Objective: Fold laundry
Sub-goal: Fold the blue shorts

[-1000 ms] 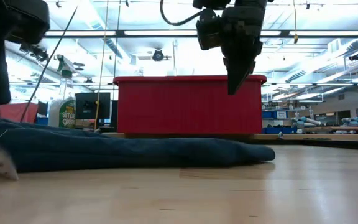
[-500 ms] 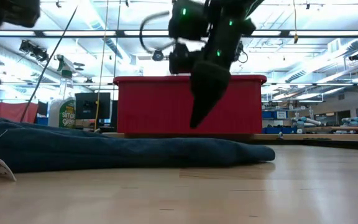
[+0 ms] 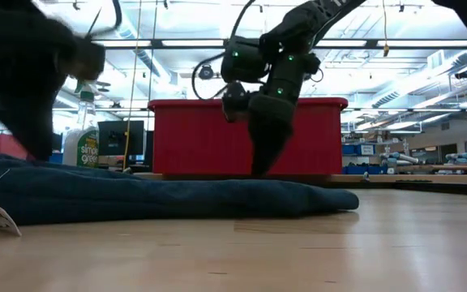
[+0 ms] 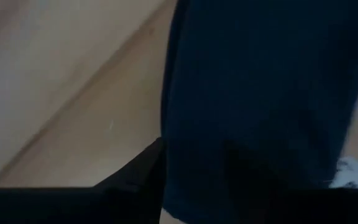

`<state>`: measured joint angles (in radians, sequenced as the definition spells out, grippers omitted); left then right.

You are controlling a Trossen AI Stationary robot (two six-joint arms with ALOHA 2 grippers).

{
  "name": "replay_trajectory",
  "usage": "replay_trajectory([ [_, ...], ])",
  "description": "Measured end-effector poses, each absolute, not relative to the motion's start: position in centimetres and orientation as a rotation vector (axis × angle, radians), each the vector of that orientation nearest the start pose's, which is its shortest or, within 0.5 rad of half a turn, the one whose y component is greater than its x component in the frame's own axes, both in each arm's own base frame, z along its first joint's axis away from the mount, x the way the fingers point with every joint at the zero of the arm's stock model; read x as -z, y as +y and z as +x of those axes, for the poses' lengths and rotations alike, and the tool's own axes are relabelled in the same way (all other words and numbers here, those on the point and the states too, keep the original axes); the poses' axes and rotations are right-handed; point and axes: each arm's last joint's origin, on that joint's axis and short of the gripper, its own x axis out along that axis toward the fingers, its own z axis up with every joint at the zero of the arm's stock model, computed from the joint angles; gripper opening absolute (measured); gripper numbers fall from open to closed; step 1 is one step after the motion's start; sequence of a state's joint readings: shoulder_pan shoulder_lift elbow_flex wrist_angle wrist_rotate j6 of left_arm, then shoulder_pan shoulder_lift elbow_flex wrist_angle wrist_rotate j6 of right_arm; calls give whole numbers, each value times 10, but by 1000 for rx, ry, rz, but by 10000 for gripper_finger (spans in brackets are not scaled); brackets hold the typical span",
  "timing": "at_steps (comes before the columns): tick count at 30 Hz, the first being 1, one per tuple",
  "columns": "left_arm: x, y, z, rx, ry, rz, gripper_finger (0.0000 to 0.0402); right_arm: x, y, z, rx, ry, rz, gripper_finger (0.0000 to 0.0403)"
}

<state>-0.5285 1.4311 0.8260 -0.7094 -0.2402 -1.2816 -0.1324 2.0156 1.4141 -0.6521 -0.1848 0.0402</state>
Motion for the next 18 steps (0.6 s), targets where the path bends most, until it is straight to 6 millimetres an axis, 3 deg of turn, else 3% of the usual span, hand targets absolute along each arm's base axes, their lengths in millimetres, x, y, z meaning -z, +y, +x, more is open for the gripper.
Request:
replay_trajectory([
  [4, -170, -112, 214, -505, 1139, -683, 156, -158, -44, 398, -28, 1248, 230, 105],
  [10, -168, -112, 214, -493, 1153, -699, 146, -143, -40, 401, -51, 1278, 285, 77],
  [13, -168, -112, 214, -491, 1165, -709, 113, -141, -38, 402, -33, 1285, 285, 50],
  [18, -174, -113, 214, -478, 1195, -719, 22, -147, -38, 399, -4, 1289, 306, 9],
])
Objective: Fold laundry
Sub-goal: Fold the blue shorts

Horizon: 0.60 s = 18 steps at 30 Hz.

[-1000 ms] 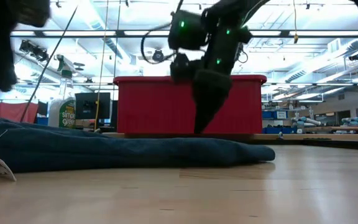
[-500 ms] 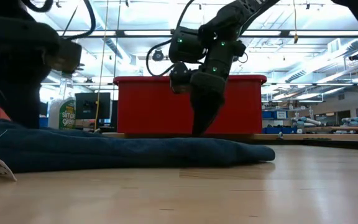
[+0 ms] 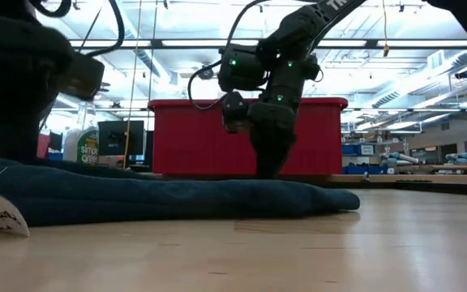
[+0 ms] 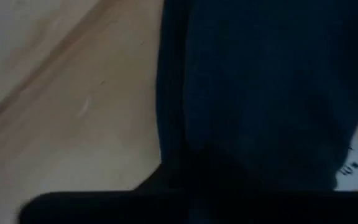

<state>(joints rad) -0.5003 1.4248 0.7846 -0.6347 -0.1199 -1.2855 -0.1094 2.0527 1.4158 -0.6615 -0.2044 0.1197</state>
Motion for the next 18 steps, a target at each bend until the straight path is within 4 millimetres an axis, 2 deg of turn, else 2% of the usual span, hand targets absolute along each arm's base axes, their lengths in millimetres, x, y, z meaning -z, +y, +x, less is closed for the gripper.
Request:
replay_trajectory([
  [2, -181, -114, 216, -479, 1202, -708, 12, -156, -38, 397, 20, 1279, 309, 12],
  [11, -220, -117, 223, -437, 1194, -649, 15, -195, -37, 387, 45, 1198, 276, 6],
  [18, -233, -125, 224, -471, 1178, -764, 15, -204, -33, 398, -7, 1054, 196, 5],
])
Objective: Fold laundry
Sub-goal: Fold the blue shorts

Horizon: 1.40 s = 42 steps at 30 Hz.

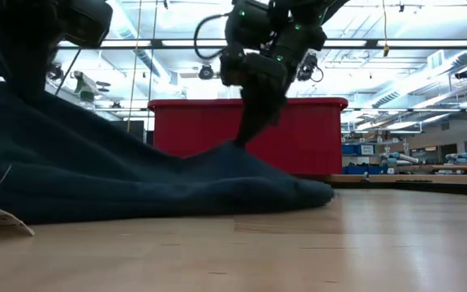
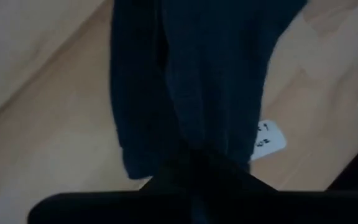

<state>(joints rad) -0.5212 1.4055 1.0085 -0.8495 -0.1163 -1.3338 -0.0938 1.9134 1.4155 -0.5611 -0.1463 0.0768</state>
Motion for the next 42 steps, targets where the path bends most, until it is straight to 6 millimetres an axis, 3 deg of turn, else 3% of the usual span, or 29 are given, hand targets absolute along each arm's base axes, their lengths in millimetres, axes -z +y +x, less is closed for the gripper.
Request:
replay_trajectory([
  [5, -232, -135, 214, -553, 1196, -854, 15, -194, -35, 412, -16, 975, 129, 5],
  [10, -232, -149, 205, -581, 1198, -917, 20, -175, -39, 418, -1, 1003, 109, 6],
  [14, -231, -152, 201, -613, 1186, -923, 37, -161, -43, 424, 39, 1001, 87, 28],
  [17, -231, -152, 200, -644, 1173, -943, 57, -163, -45, 426, 84, 969, 69, 63],
  [22, -231, -151, 199, -677, 1168, -963, 91, -184, -47, 425, 219, 887, 41, 128],
  [27, -231, -151, 199, -680, 1165, -969, 108, -191, -41, 423, 127, 879, 150, 165],
  [30, -231, -151, 200, -676, 1159, -980, 110, -188, -32, 423, 23, 896, 300, 167],
  [34, -231, -152, 203, -663, 1105, -982, 110, -169, -14, 417, -10, 943, 322, 157],
  [42, -212, -156, 225, -617, 1027, -818, 110, -125, 6, 388, 163, 1027, 440, 124],
])
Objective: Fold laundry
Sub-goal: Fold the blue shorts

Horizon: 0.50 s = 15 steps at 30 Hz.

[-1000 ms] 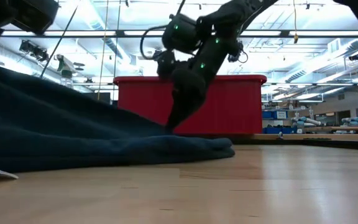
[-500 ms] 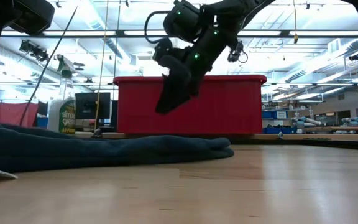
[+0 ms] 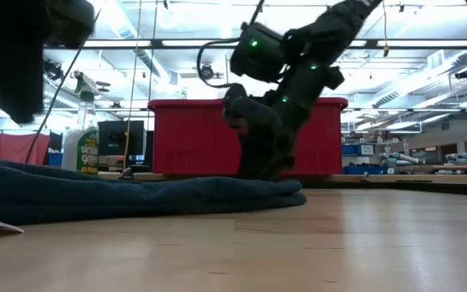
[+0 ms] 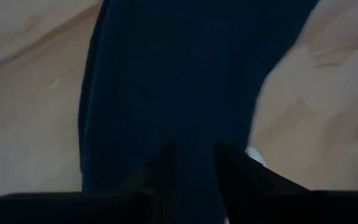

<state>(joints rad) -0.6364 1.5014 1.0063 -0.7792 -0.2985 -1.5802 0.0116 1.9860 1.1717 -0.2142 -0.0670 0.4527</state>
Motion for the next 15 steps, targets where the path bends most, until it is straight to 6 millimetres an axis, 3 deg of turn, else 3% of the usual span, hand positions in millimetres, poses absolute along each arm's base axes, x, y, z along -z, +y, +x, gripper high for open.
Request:
replay_trajectory([
  [5, -192, -156, 247, -573, 1039, -761, 109, -117, 21, 364, 288, 1080, 513, 102],
  [9, -180, -148, 260, -566, 1061, -703, 109, -130, 38, 342, 360, 1122, 556, 92],
  [15, -174, -122, 276, -499, 1106, -521, 109, -154, 68, 320, 203, 1215, 656, 91],
])
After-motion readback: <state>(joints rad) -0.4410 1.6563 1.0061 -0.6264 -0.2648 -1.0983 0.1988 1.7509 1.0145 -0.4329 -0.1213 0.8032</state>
